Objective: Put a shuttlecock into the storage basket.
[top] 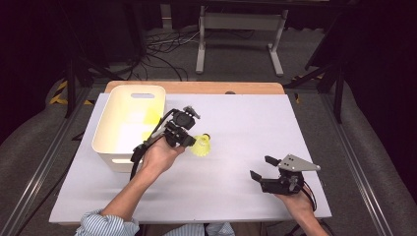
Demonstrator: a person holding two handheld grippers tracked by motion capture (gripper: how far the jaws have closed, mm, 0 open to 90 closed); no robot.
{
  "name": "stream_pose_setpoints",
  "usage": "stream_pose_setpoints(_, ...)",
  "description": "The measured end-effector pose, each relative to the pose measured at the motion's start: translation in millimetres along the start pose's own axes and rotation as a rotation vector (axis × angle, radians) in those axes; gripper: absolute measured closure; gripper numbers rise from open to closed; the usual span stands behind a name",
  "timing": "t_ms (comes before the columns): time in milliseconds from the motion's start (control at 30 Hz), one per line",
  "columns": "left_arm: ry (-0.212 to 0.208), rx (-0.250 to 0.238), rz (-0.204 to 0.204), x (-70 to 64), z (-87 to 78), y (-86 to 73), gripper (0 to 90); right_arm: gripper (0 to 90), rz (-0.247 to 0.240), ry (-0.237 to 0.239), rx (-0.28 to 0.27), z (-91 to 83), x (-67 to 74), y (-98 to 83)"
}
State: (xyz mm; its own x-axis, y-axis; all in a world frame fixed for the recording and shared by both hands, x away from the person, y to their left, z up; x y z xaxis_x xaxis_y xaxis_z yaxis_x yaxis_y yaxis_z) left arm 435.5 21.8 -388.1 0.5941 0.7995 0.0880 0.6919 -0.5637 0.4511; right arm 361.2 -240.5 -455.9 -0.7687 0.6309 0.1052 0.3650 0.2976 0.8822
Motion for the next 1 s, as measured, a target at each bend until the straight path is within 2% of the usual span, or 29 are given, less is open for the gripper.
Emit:
stream_pose_setpoints(133, -0.02, -0.004, -0.007, 1.6, -4.3, 0.9, 89.5, 21.7, 0.0, -0.016, -0.024, -5.2, -2.8, -1.1)
stream_pose_setpoints(467, 0.004, -0.013, -0.003, 10.7, -14.8, 4.7, 89.4, 19.6, -0.005, -0.039, -0.041, -7.8, -4.6, -8.7)
stream_pose_setpoints(1000, 0.008, -0.015, -0.038, 30.2, -23.1, 16.8, 89.4, 18.0, 0.012, -0.059, -0.063, -13.3, -7.5, -18.4)
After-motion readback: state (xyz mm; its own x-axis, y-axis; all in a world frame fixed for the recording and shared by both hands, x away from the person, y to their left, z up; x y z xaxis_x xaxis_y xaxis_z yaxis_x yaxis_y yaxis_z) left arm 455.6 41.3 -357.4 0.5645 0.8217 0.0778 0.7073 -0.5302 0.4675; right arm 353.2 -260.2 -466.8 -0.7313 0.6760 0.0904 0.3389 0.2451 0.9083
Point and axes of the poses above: each handheld gripper's, and its own axes: z roughly forward along the jaws, y roughly out of its top, x roughly to its left, the point moved 7 cm from there along z, roughly forward along the jaws, and after that the axes turned 12 degrees about y, right-handed, at the moved point
